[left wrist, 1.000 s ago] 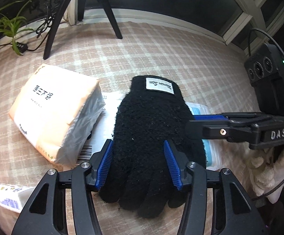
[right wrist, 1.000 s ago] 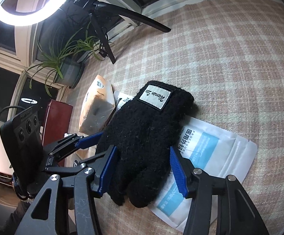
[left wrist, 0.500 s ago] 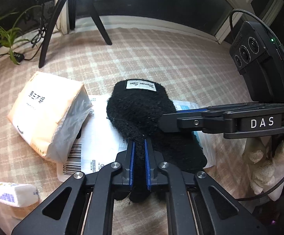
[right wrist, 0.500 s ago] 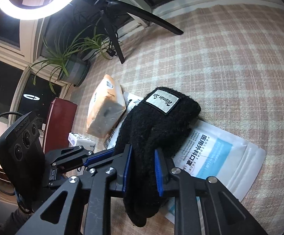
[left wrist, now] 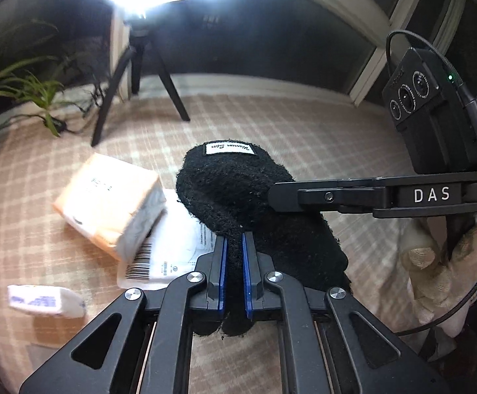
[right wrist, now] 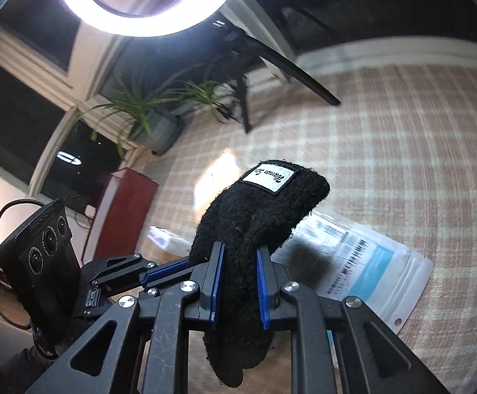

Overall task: Organize soft objects
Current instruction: 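Lift the black glove with the left tool and carry it over the box, then open the left tool to drop the glove into the box, then move both tools toward the white mask bag on the floor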

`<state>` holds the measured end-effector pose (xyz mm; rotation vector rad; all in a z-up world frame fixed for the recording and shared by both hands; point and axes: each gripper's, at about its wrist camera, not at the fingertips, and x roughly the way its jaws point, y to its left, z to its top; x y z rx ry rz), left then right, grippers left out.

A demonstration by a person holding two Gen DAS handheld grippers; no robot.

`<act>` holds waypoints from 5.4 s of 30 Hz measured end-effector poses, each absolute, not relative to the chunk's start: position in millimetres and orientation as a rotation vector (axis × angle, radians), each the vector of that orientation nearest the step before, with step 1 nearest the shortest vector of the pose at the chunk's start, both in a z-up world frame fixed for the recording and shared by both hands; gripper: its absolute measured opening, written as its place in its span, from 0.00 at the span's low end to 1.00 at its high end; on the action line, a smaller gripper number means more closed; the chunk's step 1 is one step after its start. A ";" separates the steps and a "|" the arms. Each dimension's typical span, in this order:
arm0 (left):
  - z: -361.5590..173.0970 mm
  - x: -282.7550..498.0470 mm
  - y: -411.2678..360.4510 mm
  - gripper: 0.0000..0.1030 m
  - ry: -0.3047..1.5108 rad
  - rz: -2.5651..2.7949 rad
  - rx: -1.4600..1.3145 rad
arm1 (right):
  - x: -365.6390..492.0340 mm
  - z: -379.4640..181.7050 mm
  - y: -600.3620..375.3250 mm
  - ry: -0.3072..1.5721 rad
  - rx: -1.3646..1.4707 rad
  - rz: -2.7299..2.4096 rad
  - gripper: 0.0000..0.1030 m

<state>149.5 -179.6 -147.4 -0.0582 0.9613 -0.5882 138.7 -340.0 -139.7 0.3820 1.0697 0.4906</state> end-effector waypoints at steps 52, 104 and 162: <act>-124.4 70.5 186.0 0.06 0.839 0.181 -0.233 | 162.6 -111.9 120.6 1.025 -0.119 1.000 0.16; -116.1 23.6 58.6 0.78 0.848 0.040 -0.390 | 121.2 -88.9 -136.8 0.849 0.034 0.730 0.67; -213.1 117.6 -169.7 0.77 1.177 -0.078 -0.566 | 250.2 -211.5 -346.0 1.344 0.028 0.745 0.71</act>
